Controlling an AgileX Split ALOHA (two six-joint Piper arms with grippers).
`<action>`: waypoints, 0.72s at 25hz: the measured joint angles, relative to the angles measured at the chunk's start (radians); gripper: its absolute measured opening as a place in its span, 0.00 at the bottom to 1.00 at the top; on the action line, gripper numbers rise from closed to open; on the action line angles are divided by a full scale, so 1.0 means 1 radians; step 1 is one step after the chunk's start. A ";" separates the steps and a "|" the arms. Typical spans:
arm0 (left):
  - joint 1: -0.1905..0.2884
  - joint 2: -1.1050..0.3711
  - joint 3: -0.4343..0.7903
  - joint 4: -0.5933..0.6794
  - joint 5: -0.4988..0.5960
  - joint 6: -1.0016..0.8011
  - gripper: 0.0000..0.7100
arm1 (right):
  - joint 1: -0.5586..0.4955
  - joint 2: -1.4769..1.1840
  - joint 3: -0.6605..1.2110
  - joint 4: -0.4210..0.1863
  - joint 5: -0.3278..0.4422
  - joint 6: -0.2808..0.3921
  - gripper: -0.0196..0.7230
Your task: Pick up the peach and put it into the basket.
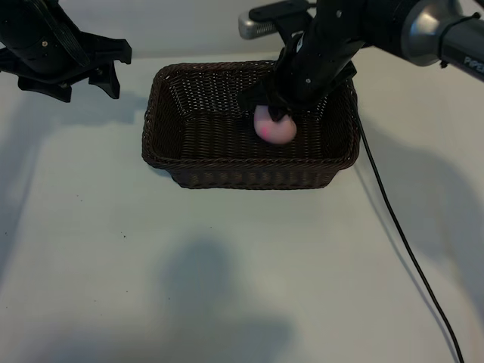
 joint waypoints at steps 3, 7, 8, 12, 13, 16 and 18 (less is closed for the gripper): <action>0.000 0.000 0.000 0.000 0.000 0.000 0.83 | 0.000 0.000 -0.008 -0.003 0.021 -0.001 0.45; 0.000 0.000 0.000 0.000 0.000 0.001 0.83 | 0.000 0.000 -0.084 -0.028 0.150 0.001 0.70; 0.000 0.000 0.000 0.000 0.000 0.001 0.83 | 0.000 0.000 -0.118 -0.040 0.189 0.003 0.73; 0.000 0.000 0.000 0.000 0.000 0.001 0.83 | -0.007 -0.001 -0.248 -0.067 0.325 0.008 0.73; 0.000 0.000 0.000 0.000 0.000 0.001 0.83 | -0.013 -0.003 -0.268 -0.067 0.349 0.011 0.72; 0.000 0.000 0.000 0.000 0.000 0.002 0.83 | -0.057 -0.008 -0.315 -0.067 0.399 0.020 0.69; 0.000 0.000 0.000 0.000 0.000 0.003 0.83 | -0.099 -0.010 -0.322 -0.073 0.404 0.023 0.69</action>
